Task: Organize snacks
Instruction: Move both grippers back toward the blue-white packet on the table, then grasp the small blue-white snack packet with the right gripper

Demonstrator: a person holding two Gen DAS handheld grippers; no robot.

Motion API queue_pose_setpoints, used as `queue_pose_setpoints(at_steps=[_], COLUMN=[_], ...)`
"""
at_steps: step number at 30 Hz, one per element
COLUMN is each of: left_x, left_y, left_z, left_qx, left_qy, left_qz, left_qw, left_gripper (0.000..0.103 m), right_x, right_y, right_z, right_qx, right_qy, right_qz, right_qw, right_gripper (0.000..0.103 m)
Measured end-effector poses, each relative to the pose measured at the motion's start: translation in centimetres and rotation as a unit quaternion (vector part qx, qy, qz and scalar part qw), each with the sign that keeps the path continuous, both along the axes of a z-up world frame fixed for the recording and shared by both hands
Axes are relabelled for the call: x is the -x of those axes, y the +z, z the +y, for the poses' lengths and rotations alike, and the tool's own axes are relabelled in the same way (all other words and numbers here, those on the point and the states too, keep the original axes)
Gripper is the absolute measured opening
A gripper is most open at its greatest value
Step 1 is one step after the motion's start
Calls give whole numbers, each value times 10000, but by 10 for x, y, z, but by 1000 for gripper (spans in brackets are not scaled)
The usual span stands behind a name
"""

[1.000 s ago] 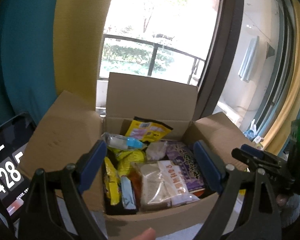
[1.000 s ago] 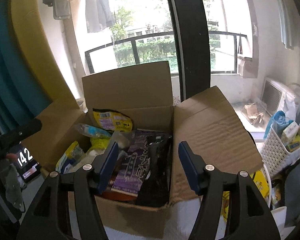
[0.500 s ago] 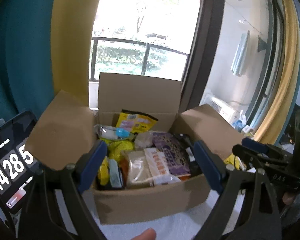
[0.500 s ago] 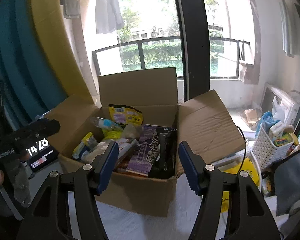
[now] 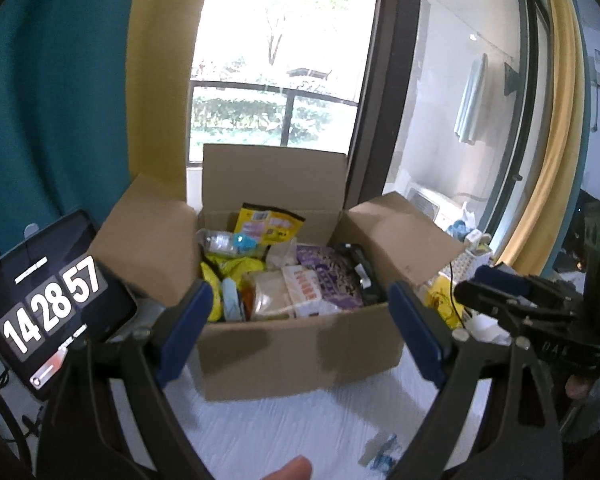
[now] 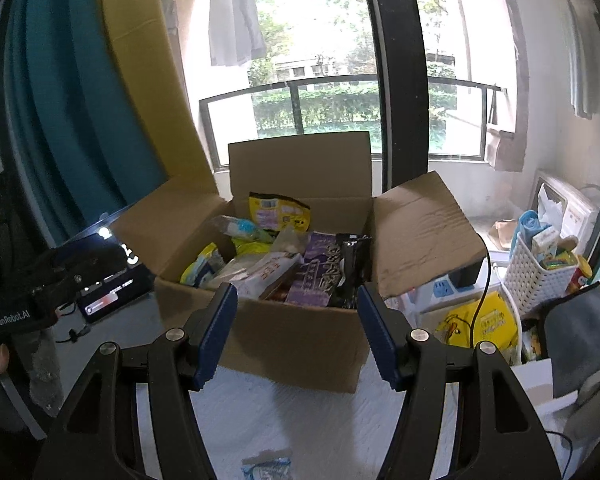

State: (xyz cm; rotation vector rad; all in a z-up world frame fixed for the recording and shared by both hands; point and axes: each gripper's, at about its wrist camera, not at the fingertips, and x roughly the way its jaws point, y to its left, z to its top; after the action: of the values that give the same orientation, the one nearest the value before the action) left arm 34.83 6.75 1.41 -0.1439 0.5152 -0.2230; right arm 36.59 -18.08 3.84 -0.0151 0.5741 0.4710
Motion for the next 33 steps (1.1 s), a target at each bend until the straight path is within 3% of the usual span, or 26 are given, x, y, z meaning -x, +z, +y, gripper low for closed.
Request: queue_pose_setpoints(at_steps=[12,26,33], left_x=[36,41,35], left_y=[-32,-108,-137], left_z=[2,9,11], left_qx=[-260,-298,-149], left_qy=[6,31,30], left_qz=[254,1006,1285], left_qw=[9993,9945,9916], left_gripper=[90,90,90], right_x=[25,31,35], right_y=[-20,-79,-124], right_z=[1,7,16], right_qx=[48,249,470], right_qy=[96,143,290], right_qz=[161,783,1301], right_qw=[9998,9965,9900], right_gripper=[66,66,66])
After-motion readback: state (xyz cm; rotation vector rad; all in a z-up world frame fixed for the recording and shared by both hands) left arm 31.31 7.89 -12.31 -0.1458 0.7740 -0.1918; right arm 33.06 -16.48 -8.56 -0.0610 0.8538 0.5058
